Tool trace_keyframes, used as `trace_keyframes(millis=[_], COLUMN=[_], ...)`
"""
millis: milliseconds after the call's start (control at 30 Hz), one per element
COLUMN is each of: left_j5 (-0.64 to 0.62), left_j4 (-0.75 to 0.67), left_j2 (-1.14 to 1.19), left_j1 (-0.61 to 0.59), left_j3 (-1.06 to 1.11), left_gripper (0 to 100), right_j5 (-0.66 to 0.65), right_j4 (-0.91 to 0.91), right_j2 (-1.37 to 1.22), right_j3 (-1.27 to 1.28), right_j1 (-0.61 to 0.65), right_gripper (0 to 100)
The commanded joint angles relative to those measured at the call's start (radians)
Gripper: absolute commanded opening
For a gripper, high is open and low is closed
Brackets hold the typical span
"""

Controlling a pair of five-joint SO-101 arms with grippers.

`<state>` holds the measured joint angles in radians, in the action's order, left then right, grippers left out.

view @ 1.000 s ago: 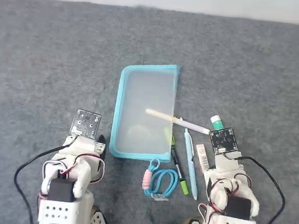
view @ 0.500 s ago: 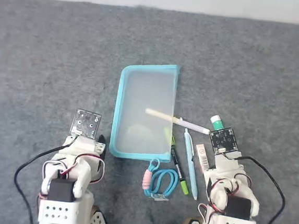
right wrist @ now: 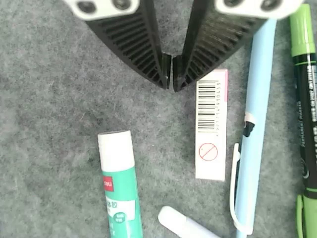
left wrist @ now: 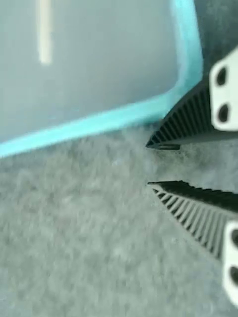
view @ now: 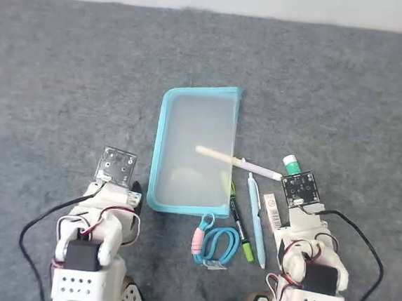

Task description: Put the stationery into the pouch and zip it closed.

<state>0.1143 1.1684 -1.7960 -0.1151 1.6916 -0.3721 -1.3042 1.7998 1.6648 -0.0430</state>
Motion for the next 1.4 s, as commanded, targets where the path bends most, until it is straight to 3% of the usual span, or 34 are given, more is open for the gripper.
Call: trace_keyframes(millis=[0, 67, 267, 367, 633, 800, 1067, 1233, 1367], left_j5=[0.250, 0.321, 0.319, 0.319, 0.319, 0.319, 0.319, 0.319, 0.319], left_j4=[-0.060, -0.064, -0.061, -0.061, -0.061, -0.061, -0.063, -0.064, -0.066], left_j2=[-0.023, -0.023, -0.020, -0.018, -0.018, -0.018, -0.018, -0.018, -0.018], left_j1=[-0.201, -0.278, -0.270, -0.272, -0.267, -0.267, -0.267, -0.267, -0.267], left_j3=[-0.005, -0.005, -0.005, -0.005, -0.005, -0.005, -0.005, -0.005, -0.005], left_gripper=[11, 11, 11, 11, 11, 11, 11, 11, 11], right_j5=[0.008, 0.003, -0.025, -0.146, -0.143, -0.120, 0.173, 0.239, 0.304], right_j4=[0.004, 0.030, 0.259, 0.197, 0.117, 0.116, 0.116, 0.114, 0.114], right_j2=[0.015, 0.015, 0.012, 0.010, -0.134, -0.542, -1.138, -1.340, -1.383], right_j3=[0.018, 0.018, 0.000, -0.077, -0.334, -0.542, -0.882, -0.956, -0.957], right_j1=[0.027, 0.045, 0.044, 0.048, 0.096, 0.289, 0.624, 0.842, 0.918], right_gripper=[0.6, 0.6, 0.6, 0.6, 0.6, 0.6, 0.6, 0.7, 0.7])
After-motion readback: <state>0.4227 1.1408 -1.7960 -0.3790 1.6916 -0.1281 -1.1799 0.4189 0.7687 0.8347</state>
